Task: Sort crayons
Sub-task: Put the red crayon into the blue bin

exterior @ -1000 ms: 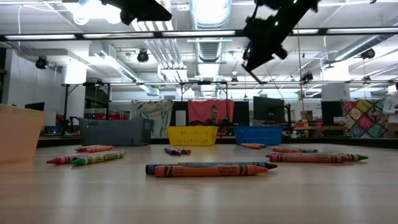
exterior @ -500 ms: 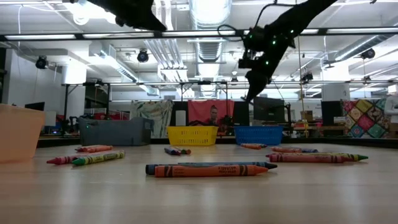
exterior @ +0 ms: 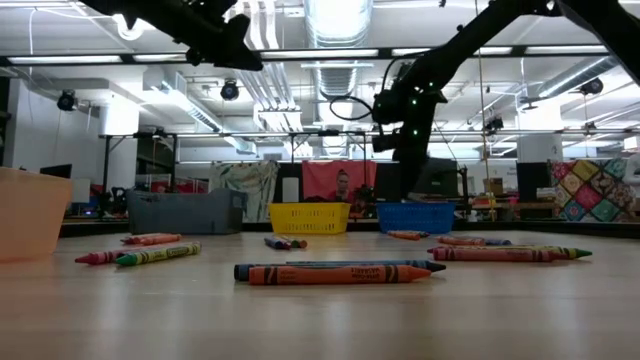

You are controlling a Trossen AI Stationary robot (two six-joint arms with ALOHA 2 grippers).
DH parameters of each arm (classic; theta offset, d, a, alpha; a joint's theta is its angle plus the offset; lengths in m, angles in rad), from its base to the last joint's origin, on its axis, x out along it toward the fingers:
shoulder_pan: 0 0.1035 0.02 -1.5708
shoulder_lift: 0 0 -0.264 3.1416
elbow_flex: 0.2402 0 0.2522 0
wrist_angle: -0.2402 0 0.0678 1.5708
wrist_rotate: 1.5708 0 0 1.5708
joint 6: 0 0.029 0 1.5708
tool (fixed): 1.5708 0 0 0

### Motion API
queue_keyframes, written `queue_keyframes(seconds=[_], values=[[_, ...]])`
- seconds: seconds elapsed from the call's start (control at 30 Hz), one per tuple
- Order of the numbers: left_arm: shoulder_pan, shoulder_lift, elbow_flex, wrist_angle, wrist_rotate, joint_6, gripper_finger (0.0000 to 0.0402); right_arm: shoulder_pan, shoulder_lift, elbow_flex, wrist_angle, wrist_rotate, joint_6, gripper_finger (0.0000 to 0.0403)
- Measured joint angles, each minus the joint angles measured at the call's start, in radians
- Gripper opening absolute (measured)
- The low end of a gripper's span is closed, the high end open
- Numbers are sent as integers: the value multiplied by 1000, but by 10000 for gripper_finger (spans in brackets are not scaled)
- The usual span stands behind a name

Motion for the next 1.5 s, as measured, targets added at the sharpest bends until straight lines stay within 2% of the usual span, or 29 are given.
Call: queue_keyframes(seconds=[0.2, 0.33, 0.47, 0.6, 0.77, 0.9, 1.5], values=[[7, -1, 2, 4, 30, 81, 39, 0, 2, 3, -5, 30, -49, 12], [22, -14, 30, -51, 31, 137, 39, 0, -12, 6, -22, 31, -15, 12], [33, -36, 62, -126, 29, 83, 39, 0, -13, 6, -63, 25, 31, 12], [31, -62, 77, -122, 34, 37, 39, 3, -13, 6, -60, 25, 14, 12], [32, -80, 82, -115, 120, -33, 39, 6, -13, 6, -57, 24, -12, 12], [31, -76, 75, -124, 184, -32, 39, 7, -13, 5, -27, 24, -30, 12], [32, -27, 73, -131, 185, -2, 39, 7, -13, -23, 25, 24, -30, 13]])
